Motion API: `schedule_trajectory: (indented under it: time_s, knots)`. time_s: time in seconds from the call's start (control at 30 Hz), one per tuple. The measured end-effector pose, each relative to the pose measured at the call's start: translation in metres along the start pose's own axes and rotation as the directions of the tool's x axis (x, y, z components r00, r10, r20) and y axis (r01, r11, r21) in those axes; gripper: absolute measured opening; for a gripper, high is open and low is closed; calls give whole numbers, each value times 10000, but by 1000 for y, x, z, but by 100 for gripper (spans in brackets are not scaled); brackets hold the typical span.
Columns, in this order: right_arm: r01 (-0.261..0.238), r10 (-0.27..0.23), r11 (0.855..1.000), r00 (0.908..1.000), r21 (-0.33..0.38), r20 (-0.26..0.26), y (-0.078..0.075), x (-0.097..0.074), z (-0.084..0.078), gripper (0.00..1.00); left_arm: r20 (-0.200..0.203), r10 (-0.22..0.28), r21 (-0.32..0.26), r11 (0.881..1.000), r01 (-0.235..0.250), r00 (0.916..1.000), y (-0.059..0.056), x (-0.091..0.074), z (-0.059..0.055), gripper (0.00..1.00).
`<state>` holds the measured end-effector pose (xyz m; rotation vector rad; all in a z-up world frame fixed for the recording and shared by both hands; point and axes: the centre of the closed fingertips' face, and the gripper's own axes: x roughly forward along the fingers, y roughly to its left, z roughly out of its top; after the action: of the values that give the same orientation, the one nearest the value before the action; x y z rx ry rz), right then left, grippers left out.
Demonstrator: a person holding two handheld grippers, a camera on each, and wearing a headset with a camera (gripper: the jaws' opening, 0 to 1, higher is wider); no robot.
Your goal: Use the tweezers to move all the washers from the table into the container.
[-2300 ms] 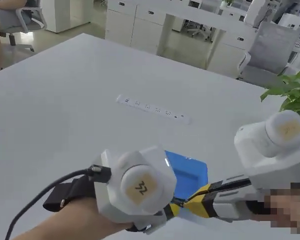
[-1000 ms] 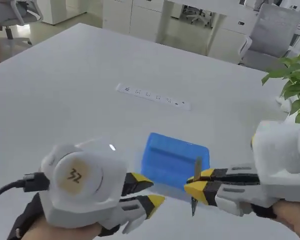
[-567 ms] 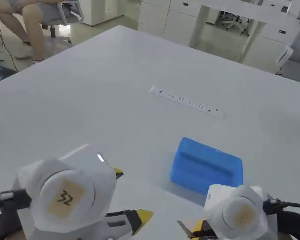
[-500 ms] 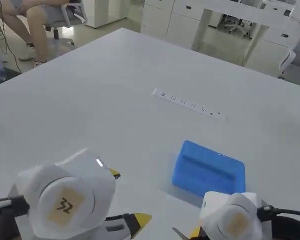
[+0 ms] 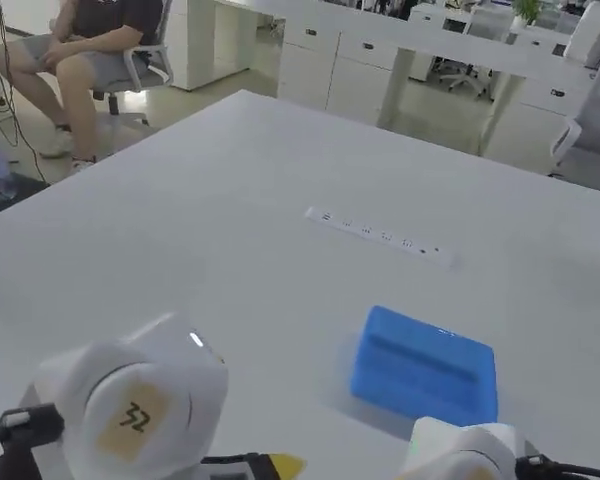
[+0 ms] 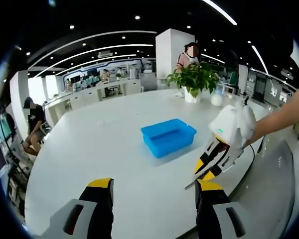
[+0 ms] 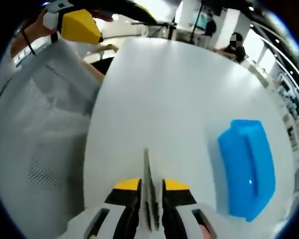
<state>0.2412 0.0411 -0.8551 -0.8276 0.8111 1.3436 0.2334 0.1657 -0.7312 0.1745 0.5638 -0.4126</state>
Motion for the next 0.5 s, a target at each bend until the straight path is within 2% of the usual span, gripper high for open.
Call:
schedule_trajectory:
  time_s: [0.1, 0.17, 0.2, 0.23, 0.27, 0.3, 0.37, 0.4, 0.43, 0.47, 0.5]
  knots:
    - [660, -696, 9954, 9963, 695, 512, -5, -18, 3, 17, -10, 62, 258, 9996, -61, 10000, 0, -1, 7, 69]
    - [1100, -1283, 9804, 9860, 1634, 1063, -8, -38, 6, 20, -11, 71, 365, 9993, -70, 10000, -1, -2, 12, 71]
    - [1323, -1606, 9700, 9785, 2039, 1291, -10, -47, 7, 22, -12, 99, 381, 9992, -98, 10000, -1, -1, 14, 73]
    - [1626, -2119, 9468, 9644, 2779, 1579, -15, -61, 7, 24, -23, 153, 382, 9992, -152, 9999, -2, -1, 16, 76]
    - [1703, -2360, 9298, 9562, 3264, 1733, -16, -69, 7, 28, -38, 164, 377, 9992, -163, 9999, -2, -1, 17, 79]
    - [1843, -2815, 8916, 9411, 4136, 1874, -20, -82, 6, 30, -54, 154, 376, 9992, -152, 9999, -4, 0, 18, 83]
    - [2091, -3639, 8468, 8984, 4892, 2459, -28, -102, 11, 35, 30, 23, 254, 9997, -23, 10000, -8, 1, 19, 96]
    - [2161, -4108, 8088, 8731, 5469, 2626, -31, -116, 10, 36, 54, 70, -83, 9999, -69, 10000, -9, 1, 20, 97]
    - [2225, -4393, 7885, 8563, 5734, 2717, -34, -124, 9, 38, 59, -91, -133, 9999, 91, 9999, -11, 3, 21, 99]
    - [2299, -4822, 7533, 8301, 6161, 2799, -37, -137, 8, 42, 74, -56, -149, 9999, 57, 10000, -10, 3, 22, 99]
    - [2364, -5086, 7316, 8138, 6394, 2811, -40, -145, 6, 44, 65, -35, -223, 9997, 36, 10000, -10, 3, 22, 99]
